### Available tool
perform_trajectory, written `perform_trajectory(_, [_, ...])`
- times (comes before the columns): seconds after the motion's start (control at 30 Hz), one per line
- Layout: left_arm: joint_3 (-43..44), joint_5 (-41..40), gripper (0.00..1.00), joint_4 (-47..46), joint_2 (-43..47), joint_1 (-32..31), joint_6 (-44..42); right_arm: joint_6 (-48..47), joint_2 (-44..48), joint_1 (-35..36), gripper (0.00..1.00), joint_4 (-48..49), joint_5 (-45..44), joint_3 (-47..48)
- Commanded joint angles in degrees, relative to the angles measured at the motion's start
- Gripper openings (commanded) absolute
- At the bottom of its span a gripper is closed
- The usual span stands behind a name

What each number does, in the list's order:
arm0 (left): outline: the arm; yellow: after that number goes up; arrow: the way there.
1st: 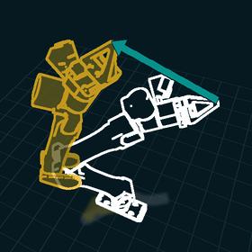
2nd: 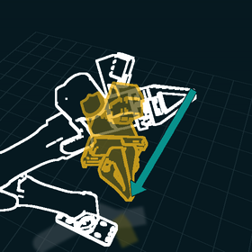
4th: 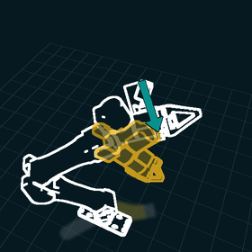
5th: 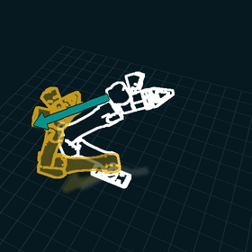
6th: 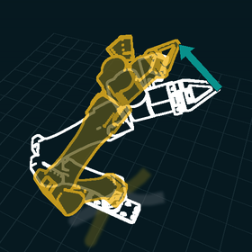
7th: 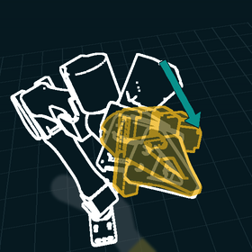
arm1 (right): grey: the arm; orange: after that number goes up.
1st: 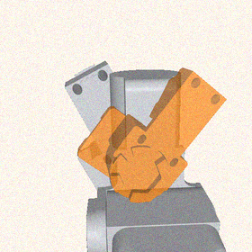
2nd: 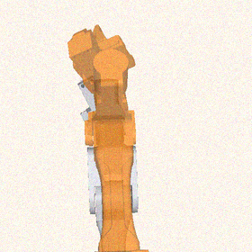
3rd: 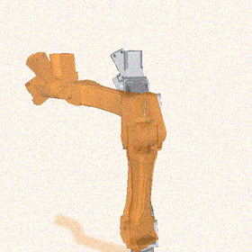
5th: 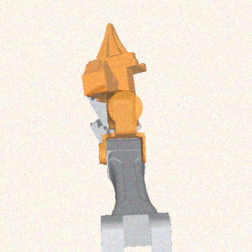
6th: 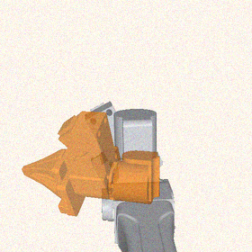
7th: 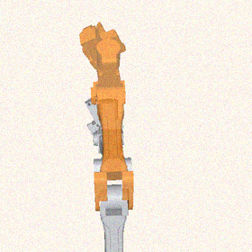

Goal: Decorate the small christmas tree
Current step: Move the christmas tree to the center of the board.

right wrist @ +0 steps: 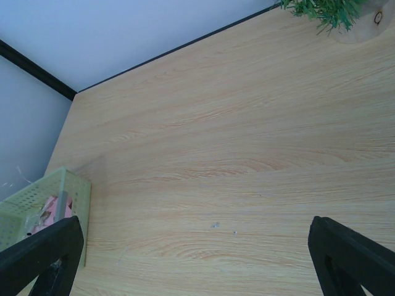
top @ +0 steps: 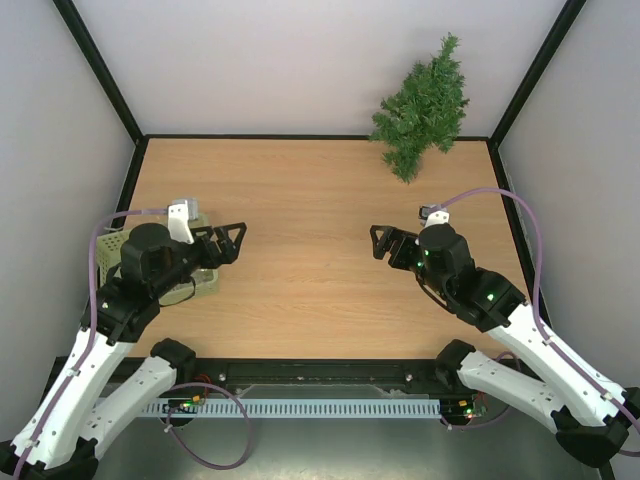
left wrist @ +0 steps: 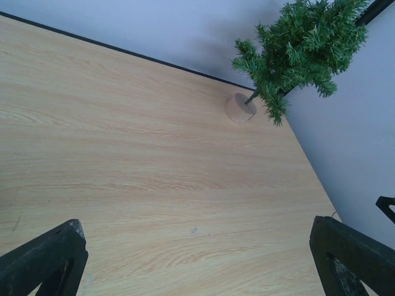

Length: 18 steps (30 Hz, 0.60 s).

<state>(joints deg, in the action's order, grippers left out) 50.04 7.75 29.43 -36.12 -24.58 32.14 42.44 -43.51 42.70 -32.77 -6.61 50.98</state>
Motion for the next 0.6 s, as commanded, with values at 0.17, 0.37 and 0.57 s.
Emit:
perform_trajectory(0.17, [-0.09,-10.53,1.00,2.32,-1.08,-0.24,2.35,-0.71,1.32,-0.25,0.98,0.60,-1.05,0.92])
perform_trajectory(0.37, [-1.06,-13.18,1.00,2.95,-3.57,-0.21,4.54,-0.84,-0.02,-0.28,0.98,4.17,-4.00,1.72])
perform_trajectory(0.57, [-2.58,-13.99,1.00,1.56,-4.25,-0.12,5.94,-6.68,-3.62,-0.25,0.98,14.74,-21.64,4.09])
